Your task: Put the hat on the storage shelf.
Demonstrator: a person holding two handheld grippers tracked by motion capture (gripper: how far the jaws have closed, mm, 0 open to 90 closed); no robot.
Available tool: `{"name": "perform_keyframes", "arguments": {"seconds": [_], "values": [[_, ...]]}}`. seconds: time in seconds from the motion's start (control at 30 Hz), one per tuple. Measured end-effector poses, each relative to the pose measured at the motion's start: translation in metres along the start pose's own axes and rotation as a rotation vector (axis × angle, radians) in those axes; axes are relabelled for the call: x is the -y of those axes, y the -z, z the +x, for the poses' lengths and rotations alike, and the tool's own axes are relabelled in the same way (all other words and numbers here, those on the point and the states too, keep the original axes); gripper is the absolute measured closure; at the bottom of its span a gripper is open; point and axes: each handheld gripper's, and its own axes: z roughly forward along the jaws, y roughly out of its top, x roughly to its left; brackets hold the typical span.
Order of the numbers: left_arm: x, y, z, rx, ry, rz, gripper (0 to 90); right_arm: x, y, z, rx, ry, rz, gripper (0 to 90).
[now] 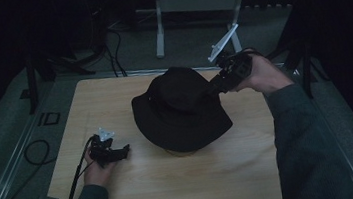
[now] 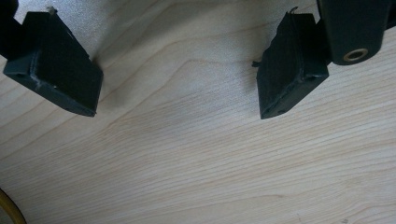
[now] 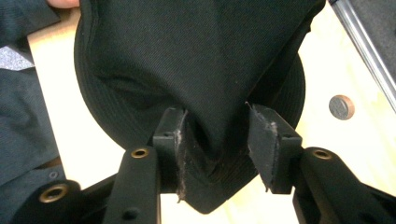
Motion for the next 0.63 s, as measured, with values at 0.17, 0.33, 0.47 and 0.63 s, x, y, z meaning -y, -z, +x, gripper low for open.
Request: {"name": "perform_keyframes", "arguments": {"seconds": [0.17, 0.33, 0.47, 0.63], "values": [[0.000, 0.000, 0.000, 0.000, 0.001, 0.000, 14.7, 0.004, 0.005, 0.001, 0.004, -0.009, 0.013, 51.6], [0.000, 0.000, 0.000, 0.000, 0.001, 0.000, 14.7, 0.010, 0.010, 0.000, 0.020, -0.019, 0.013, 44.1], [0.000, 0.000, 0.000, 0.000, 0.001, -0.001, 14.7, 0.014, 0.009, -0.002, 0.049, -0.036, 0.033, 42.0], [0.000, 0.000, 0.000, 0.000, 0.001, -0.001, 14.7, 0.020, 0.005, -0.004, 0.059, -0.048, 0.047, 40.7]]}}
